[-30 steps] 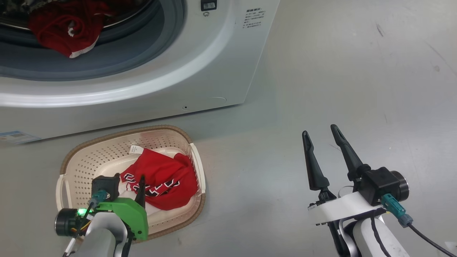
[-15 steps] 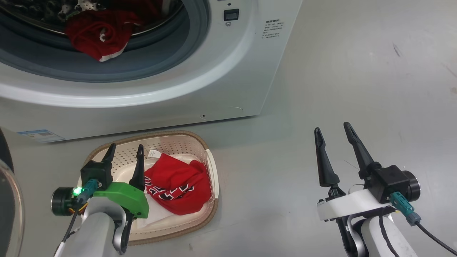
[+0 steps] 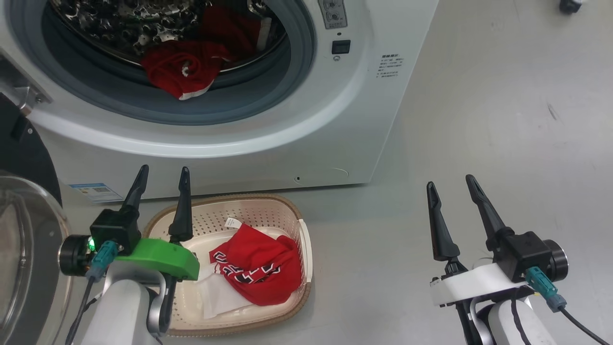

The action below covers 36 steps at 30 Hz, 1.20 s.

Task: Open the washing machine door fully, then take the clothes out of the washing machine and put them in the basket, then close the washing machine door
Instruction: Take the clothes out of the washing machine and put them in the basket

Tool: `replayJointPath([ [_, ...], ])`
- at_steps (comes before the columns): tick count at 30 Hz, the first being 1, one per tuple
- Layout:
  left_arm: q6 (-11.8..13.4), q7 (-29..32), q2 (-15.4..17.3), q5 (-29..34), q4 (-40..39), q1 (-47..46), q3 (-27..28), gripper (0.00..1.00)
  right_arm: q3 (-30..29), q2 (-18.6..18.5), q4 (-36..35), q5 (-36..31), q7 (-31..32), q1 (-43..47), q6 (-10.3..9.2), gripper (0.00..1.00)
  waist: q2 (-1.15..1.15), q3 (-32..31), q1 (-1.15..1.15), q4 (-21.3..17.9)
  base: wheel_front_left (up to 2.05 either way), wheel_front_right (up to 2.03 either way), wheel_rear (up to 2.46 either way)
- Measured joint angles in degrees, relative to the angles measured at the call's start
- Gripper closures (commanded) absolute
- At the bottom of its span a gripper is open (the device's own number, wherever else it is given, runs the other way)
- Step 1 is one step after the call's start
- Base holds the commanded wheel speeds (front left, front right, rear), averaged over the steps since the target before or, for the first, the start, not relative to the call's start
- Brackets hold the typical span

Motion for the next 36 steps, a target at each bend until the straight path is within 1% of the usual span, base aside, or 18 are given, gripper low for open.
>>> replayJointPath([
  [6, 1.04, 0.00, 0.48, 0.62, -3.35, 5.30, 0.25, 0.00, 0.09, 0.03, 0.00, -0.25, 0.00, 1.85, 0.01, 0.00, 0.00, -2.47, 0.00, 0.94, 0.00, 0.00, 0.00],
  [10, 1.08, 0.00, 0.70, 0.90, -5.11, 8.08, 0.23, 0.00, -0.01, 0.05, 0.00, -0.25, 0.00, 3.35, 0.01, 0.00, 0.00, -4.09, 0.00, 1.44, 0.00, 0.00, 0.00],
  [20, 2.49, 0.00, 0.87, 0.91, -8.60, 15.99, 0.18, 0.00, 0.65, 0.25, -0.04, -0.33, 0.00, 6.78, 0.00, 0.00, 0.00, -7.94, 0.00, 2.32, 0.00, 0.00, 0.00],
  [28, 3.07, 0.09, 1.22, 0.93, -11.76, 19.87, 0.19, 0.00, 0.64, 0.32, -0.53, -0.32, 0.00, 9.56, -0.08, 0.00, 0.00, -10.06, 0.00, 2.47, 0.00, 0.00, 0.00],
  [34, 3.53, 0.40, 1.67, 1.04, -14.35, 21.35, 0.21, 0.00, 0.85, 0.44, -1.12, -0.32, 0.00, 10.22, -0.18, 0.00, 0.00, -10.43, 0.00, 2.35, 0.00, 0.00, 0.00],
  [36, 3.56, 0.82, 1.77, 1.41, -14.90, 21.59, 0.16, 0.00, 0.90, 0.45, -1.22, -0.32, 0.00, 10.25, -0.59, 0.00, 0.00, -10.53, 0.00, 2.30, 0.00, 0.00, 0.00],
])
